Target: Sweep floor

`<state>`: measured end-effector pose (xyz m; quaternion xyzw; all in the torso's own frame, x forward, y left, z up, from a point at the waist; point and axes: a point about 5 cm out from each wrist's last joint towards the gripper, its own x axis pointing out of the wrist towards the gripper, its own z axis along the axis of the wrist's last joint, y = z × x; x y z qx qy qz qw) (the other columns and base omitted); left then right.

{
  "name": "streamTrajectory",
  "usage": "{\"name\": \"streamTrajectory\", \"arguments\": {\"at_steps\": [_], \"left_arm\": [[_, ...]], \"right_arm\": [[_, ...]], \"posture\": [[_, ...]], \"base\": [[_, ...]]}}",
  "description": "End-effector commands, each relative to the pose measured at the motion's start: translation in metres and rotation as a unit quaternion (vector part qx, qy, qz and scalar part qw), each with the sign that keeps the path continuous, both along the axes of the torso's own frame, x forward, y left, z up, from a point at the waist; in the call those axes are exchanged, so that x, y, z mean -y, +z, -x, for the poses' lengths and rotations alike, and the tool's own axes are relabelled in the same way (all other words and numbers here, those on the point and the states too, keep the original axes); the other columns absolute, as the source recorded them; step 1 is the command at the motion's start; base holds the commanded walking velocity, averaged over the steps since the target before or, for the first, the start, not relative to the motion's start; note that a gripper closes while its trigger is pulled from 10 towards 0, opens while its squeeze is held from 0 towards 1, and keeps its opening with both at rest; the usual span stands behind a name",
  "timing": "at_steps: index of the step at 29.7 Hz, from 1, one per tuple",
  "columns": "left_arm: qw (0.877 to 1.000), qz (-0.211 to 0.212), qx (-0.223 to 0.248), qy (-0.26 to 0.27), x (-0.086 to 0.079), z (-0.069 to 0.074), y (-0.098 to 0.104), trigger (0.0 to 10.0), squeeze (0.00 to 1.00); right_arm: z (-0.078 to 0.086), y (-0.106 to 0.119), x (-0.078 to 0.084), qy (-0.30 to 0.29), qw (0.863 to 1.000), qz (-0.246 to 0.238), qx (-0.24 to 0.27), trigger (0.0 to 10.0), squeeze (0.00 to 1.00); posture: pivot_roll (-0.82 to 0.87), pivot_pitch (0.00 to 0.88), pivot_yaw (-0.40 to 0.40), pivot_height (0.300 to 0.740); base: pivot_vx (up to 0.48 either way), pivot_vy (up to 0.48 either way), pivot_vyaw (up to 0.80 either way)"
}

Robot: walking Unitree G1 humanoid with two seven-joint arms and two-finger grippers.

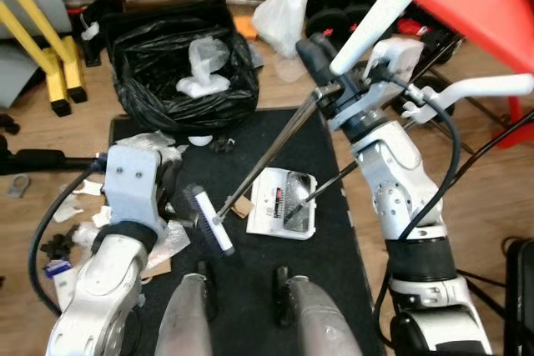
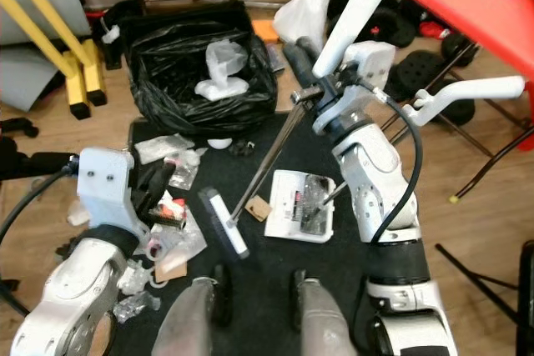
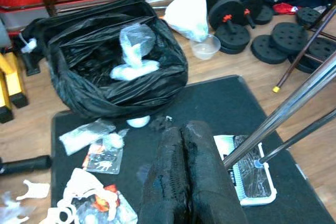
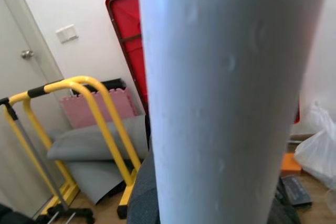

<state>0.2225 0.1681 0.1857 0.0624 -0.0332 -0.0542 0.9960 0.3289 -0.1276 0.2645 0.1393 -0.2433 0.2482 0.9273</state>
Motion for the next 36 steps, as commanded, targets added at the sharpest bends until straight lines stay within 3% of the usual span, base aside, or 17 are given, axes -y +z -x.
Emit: {"name": "streamTrajectory", "arguments": {"at_steps": [1,7,10,24,36], "left_arm": [[1.0,-0.007,-0.015,-0.023,0.003,0.009,0.0,10.0,0.0],[0.999,-0.017,-0.023,-0.046,0.006,0.018,0.005,10.0,0.0],[0.997,-0.024,-0.032,-0.071,0.009,0.026,0.009,10.0,0.0],[0.995,-0.038,-0.037,-0.087,0.013,0.04,0.02,10.0,0.0],[0.994,-0.041,-0.049,-0.093,0.012,0.047,0.025,10.0,0.0]], "right_arm": [[0.002,0.012,0.006,-0.012,0.999,-0.015,0.038,10.0,0.0],[-0.006,0.013,0.015,-0.042,0.998,-0.016,0.046,10.0,0.0],[-0.02,0.013,0.023,-0.072,0.996,-0.025,0.051,10.0,0.0],[-0.029,0.018,0.025,-0.087,0.993,-0.033,0.068,10.0,0.0],[-0.038,0.036,0.024,-0.076,0.987,-0.08,0.119,10.0,0.0]], "posture": [[-0.02,0.502,-0.122,0.74],[0.0,0.543,-0.112,0.74],[0.01,0.572,-0.105,0.74],[0.03,0.625,-0.102,0.74],[0.04,0.654,-0.094,0.74]], "base": [[0.0,0.0,0.0],[0.0,0.0,0.0],[0.0,0.0,0.0],[0.0,0.0,0.0],[0.0,0.0,0.0]]}}
